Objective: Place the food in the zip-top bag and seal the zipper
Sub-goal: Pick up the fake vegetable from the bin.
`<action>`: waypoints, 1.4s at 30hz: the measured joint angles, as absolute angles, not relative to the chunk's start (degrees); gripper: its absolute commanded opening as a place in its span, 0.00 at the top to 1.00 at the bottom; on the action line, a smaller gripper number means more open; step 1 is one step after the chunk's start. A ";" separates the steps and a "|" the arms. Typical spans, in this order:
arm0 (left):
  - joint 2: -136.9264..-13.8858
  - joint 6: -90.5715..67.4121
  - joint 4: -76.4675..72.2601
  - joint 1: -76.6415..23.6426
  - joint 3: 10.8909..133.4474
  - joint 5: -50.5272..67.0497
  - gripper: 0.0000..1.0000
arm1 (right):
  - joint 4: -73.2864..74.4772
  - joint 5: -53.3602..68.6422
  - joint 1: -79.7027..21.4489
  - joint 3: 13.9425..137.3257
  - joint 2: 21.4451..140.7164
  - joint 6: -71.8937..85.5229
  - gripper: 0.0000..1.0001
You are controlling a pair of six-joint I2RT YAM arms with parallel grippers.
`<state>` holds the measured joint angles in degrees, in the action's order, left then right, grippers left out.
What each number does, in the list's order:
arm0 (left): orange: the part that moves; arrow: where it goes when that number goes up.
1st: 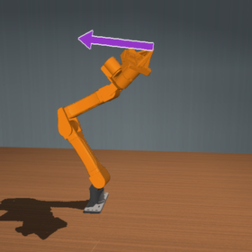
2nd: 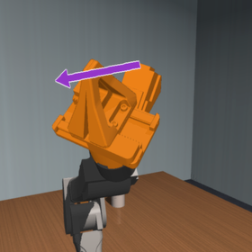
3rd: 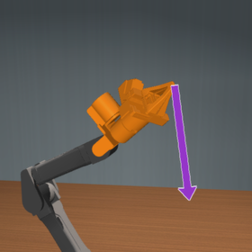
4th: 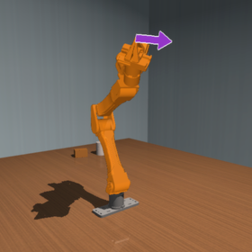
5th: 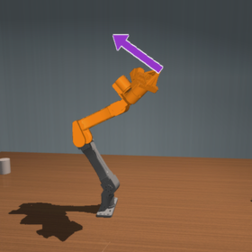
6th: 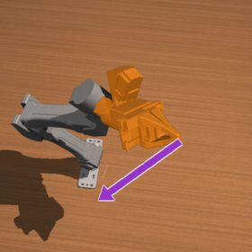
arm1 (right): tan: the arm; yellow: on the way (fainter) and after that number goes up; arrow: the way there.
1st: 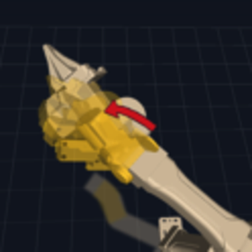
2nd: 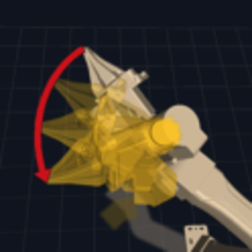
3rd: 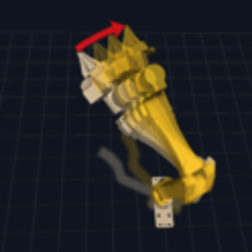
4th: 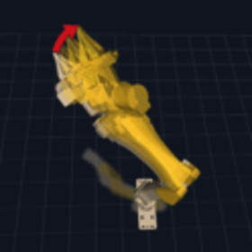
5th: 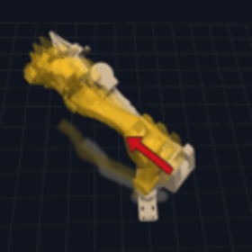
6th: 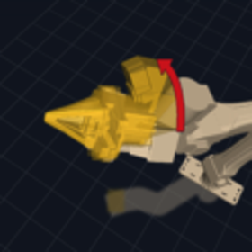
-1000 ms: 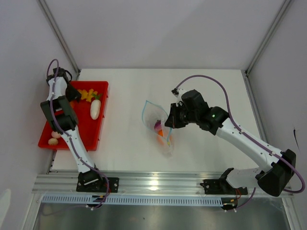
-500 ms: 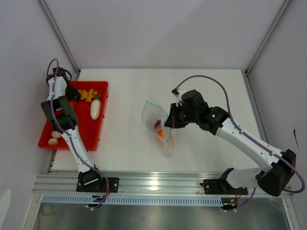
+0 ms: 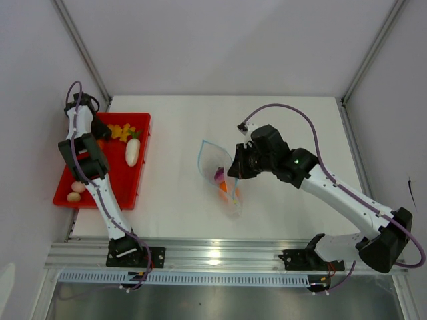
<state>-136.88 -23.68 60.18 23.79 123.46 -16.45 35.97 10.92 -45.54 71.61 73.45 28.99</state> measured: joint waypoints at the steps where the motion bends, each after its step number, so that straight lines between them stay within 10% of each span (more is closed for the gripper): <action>1: -136.90 -23.55 60.16 23.81 123.46 -16.40 0.24 | 35.97 10.79 -45.67 71.61 73.49 29.10 1.00; 12: -136.70 -23.00 59.48 24.08 123.13 -14.98 0.99 | 35.94 9.85 -46.63 71.64 73.95 30.02 1.00; 42: -86.06 -31.53 39.92 10.20 73.54 -1.37 0.99 | 36.58 6.70 -47.05 72.18 74.52 29.91 1.00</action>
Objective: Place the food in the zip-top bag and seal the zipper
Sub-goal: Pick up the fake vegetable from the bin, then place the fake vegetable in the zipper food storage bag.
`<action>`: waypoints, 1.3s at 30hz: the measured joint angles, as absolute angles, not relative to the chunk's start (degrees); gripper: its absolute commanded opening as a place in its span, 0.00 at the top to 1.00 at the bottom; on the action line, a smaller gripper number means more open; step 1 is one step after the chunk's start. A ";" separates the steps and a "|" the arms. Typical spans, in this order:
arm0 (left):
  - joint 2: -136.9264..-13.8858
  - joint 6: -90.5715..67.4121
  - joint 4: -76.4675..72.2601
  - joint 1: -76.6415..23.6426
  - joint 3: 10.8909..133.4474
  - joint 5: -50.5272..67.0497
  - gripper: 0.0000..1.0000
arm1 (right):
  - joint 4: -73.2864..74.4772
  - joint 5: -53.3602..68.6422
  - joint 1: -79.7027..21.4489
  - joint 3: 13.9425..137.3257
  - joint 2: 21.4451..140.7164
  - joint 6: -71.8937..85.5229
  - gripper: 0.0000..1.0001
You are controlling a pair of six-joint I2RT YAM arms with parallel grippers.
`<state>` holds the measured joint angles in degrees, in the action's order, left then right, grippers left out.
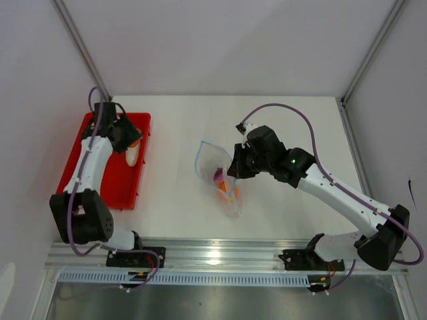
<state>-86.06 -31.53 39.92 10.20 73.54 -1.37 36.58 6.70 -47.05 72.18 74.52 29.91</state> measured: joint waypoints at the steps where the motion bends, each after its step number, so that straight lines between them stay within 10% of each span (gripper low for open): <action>1: -83.55 -31.53 39.11 7.49 72.38 -0.30 1.00 | 36.80 6.48 -47.05 72.53 74.72 29.89 1.00; 15: -54.04 -31.57 26.46 -19.59 62.78 20.03 0.99 | 39.24 5.15 -47.09 75.79 75.57 29.32 1.00; 39: -65.10 -37.85 23.20 -37.34 63.42 20.47 0.99 | 41.10 1.72 -47.42 80.03 76.69 29.61 1.00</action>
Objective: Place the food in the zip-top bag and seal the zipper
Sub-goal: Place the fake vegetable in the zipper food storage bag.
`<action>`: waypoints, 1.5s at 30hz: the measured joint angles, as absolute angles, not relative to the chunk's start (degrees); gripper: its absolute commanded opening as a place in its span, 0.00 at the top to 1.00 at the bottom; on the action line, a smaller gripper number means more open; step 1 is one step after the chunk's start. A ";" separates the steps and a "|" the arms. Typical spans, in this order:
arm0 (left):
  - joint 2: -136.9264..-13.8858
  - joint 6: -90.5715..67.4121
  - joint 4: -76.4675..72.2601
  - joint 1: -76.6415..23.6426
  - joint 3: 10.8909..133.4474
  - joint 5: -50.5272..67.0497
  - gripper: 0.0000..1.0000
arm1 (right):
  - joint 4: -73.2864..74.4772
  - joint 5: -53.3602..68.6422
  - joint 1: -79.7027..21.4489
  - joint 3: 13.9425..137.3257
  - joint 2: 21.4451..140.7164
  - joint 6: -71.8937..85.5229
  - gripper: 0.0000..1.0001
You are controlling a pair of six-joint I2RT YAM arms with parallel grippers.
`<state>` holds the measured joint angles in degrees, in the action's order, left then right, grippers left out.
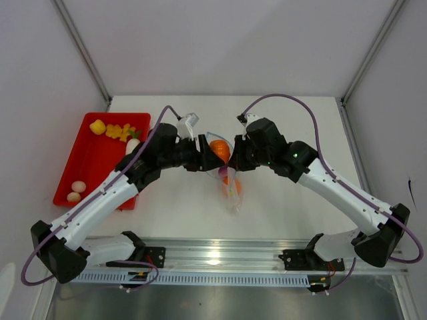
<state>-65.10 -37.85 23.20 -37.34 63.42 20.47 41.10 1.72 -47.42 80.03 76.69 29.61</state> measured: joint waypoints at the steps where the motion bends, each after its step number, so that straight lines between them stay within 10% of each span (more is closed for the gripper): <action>1: -65.23 -37.54 24.03 -37.76 63.42 19.59 0.99 | 41.10 1.65 -47.42 80.07 76.69 29.78 1.00; 37: -77.67 -20.95 42.13 -45.06 72.31 24.32 0.99 | 41.23 -2.96 -47.27 84.05 80.03 34.37 1.00; 41: -78.06 -21.15 43.51 -45.12 72.53 22.11 0.80 | 41.19 -2.50 -47.27 84.05 80.09 34.74 1.00; 45: -78.00 -21.71 43.90 -45.19 72.53 19.46 0.23 | 40.97 -2.13 -47.27 84.05 80.09 34.94 1.00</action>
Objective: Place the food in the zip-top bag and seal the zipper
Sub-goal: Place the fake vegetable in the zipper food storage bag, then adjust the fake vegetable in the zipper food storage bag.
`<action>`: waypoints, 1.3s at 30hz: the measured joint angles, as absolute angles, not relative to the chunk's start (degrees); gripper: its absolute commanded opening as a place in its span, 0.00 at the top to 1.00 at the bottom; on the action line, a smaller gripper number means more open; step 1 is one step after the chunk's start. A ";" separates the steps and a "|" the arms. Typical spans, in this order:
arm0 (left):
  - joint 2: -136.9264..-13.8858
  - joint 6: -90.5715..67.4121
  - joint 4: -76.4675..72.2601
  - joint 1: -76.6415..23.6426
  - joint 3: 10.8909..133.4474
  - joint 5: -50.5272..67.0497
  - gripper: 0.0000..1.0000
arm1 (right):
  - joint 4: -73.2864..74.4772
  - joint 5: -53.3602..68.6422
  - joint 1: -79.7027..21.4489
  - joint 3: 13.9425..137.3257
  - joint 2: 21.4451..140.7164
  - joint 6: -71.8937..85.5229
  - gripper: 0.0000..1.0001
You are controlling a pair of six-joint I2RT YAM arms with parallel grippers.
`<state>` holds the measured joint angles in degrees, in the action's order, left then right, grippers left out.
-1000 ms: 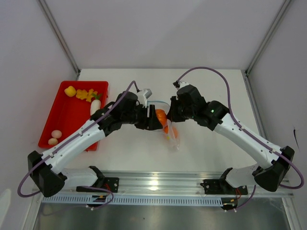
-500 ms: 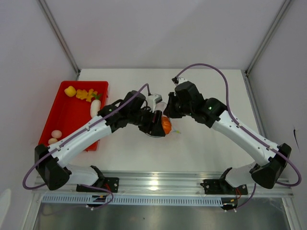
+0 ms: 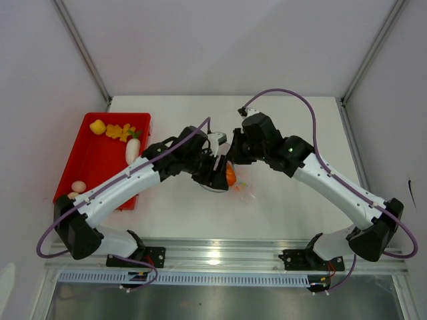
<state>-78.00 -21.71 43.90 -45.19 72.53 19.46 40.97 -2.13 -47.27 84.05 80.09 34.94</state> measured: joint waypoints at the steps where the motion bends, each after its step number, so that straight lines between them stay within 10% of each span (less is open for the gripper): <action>1: -77.95 -22.06 44.05 -45.21 72.53 18.57 0.17 | 40.93 -2.09 -47.27 84.05 80.09 34.94 1.00; 4: -77.01 -22.06 44.14 -45.25 72.49 15.73 0.00 | 40.95 -1.87 -47.27 84.05 80.05 34.92 1.00; 16: -56.90 -24.40 40.84 -45.91 70.41 -0.32 0.01 | 41.65 -1.37 -47.24 84.05 78.04 34.70 1.00; 27: -62.92 -28.25 43.88 -46.00 63.75 -4.01 0.02 | 41.71 -0.95 -47.24 84.01 77.32 34.46 1.00; 36: -66.61 -28.45 42.96 -45.95 65.30 -5.69 0.31 | 41.71 -0.78 -47.24 83.26 75.94 34.13 1.00; 39: -69.67 -28.45 41.80 -45.17 67.79 -4.45 0.61 | 41.74 -0.27 -47.24 82.61 75.92 33.85 1.00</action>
